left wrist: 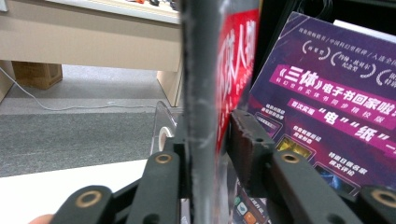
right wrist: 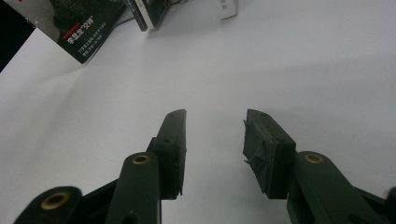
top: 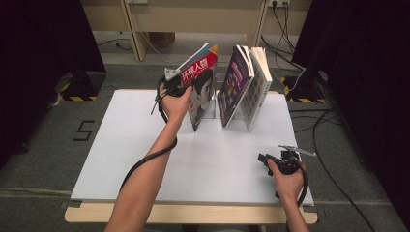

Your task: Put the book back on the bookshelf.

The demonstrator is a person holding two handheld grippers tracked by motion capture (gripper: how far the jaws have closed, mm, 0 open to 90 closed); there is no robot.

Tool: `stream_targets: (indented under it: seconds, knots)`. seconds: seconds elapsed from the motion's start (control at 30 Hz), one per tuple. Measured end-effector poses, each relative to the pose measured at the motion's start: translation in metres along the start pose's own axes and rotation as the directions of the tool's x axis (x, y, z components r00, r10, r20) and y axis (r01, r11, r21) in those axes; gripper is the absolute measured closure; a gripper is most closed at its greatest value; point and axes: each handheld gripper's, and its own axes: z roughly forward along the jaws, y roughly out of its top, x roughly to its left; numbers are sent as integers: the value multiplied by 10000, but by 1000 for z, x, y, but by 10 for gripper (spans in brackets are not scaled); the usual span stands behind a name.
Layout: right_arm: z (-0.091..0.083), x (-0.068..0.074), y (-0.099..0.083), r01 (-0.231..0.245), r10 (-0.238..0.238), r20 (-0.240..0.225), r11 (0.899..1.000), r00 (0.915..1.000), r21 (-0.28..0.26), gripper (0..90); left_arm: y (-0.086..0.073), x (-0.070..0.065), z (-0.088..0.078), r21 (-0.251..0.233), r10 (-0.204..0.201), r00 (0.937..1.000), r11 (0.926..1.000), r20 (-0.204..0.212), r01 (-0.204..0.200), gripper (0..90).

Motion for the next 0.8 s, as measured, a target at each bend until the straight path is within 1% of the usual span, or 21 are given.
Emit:
stream_targets:
  seconds: [0.03,0.07,0.1,0.13,0.17,0.2,0.3,0.33,0.4,0.43,0.5,0.57,0.6,0.63,0.67,0.73,0.77,0.8]
  knots:
    - [0,0,0,6,-6,-13,10000,10000,-1,593,1,0,0,46,43,10000,10000,7,-43,751]
    - [0,-1,0,62,-62,-2,10000,10000,5,594,2,-1,0,114,42,10000,9999,29,-42,799]
    - [0,-1,0,62,-62,-2,10000,10000,5,594,2,-1,0,114,42,10000,9999,29,-42,819]
    - [0,-1,0,68,-68,-3,10000,10000,14,594,3,-1,0,162,155,9999,9997,32,-155,819]
    - [0,0,0,-5,5,-4,10000,10000,24,594,4,-2,0,243,271,9995,9993,132,-274,854]
    - [0,0,0,-5,5,-4,10000,10000,24,594,4,-2,0,243,271,9995,9993,132,-274,857]
    - [0,-1,0,71,-71,2,10000,10000,9,594,5,-6,0,254,509,9981,9983,348,-518,861]
    - [0,-1,0,71,-71,2,10000,10000,9,594,5,-6,0,254,509,9981,9983,348,-518,861]
    - [1,-1,0,61,-61,-2,10000,10000,20,594,5,-9,-1,117,553,9978,9984,356,-558,862]
    - [0,0,0,-36,36,-6,10000,10000,59,594,5,-10,-1,69,642,9975,9979,307,-645,862]
    - [0,0,0,-21,21,-10,10000,10000,-11,594,5,-12,-2,-97,771,9968,9970,190,-769,863]
    - [0,-2,0,129,-128,45,9999,9999,-38,594,5,-13,-2,-245,873,9961,9959,119,-870,863]
    - [0,-1,0,18,-18,5,10000,10000,-13,594,5,-13,-3,-357,843,9964,9958,60,-841,863]
    - [0,-2,0,35,-35,2,10000,10000,-6,594,6,-14,-4,-530,890,9960,9946,-119,-895,864]
    - [0,-2,0,35,-35,2,10000,10000,-6,594,6,-14,-4,-530,890,9960,9946,-119,-895,864]
    - [0,-1,0,50,-50,-7,10000,10000,-15,594,8,-15,-4,-760,822,9965,9936,-169,-833,864]
    - [0,-1,0,39,-39,-16,10000,10000,-14,594,8,-16,-5,-854,917,9954,9919,-273,-937,864]
    - [0,-2,0,132,-132,25,9999,9999,-40,594,8,-16,-5,-854,917,9954,9919,-273,-937,864]
